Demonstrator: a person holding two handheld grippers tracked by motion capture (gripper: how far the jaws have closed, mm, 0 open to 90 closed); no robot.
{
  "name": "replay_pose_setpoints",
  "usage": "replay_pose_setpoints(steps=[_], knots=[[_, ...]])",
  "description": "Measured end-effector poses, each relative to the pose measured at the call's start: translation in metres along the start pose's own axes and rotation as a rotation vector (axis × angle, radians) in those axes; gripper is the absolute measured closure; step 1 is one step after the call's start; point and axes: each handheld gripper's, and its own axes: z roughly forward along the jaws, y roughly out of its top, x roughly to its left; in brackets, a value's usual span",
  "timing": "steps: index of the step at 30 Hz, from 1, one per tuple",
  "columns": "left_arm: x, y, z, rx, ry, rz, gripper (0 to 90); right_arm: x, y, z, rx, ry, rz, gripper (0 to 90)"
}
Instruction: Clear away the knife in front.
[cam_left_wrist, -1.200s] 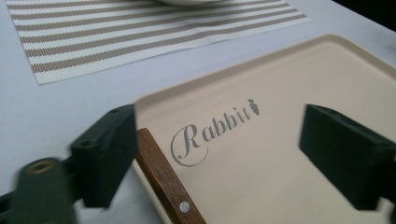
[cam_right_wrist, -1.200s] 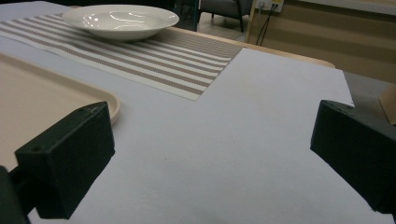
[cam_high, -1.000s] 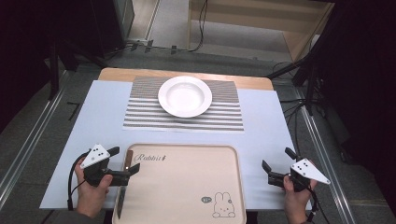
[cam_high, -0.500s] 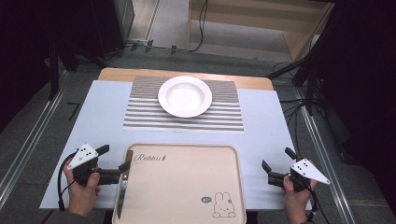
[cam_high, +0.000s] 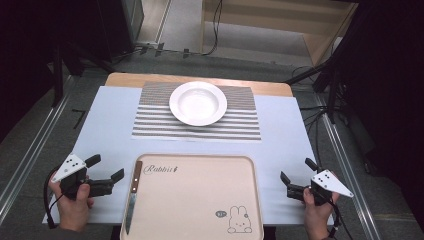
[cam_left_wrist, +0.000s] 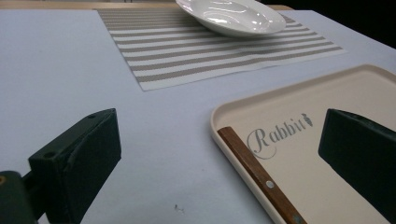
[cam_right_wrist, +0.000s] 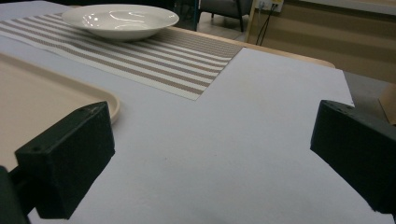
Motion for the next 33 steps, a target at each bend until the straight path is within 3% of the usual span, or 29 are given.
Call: replay_pose_setpoints(steps=[24, 33], knots=[[0.042, -0.01, -0.031, -0.05, 0.098, -0.069, 0.0, 0.0, 0.0, 0.0, 0.0, 0.001, 0.0, 0.0], [0.046, -0.015, -0.033, -0.067, 0.102, -0.087, 0.0, 0.0, 0.0, 0.0, 0.001, 0.001, 0.001, 0.0]])
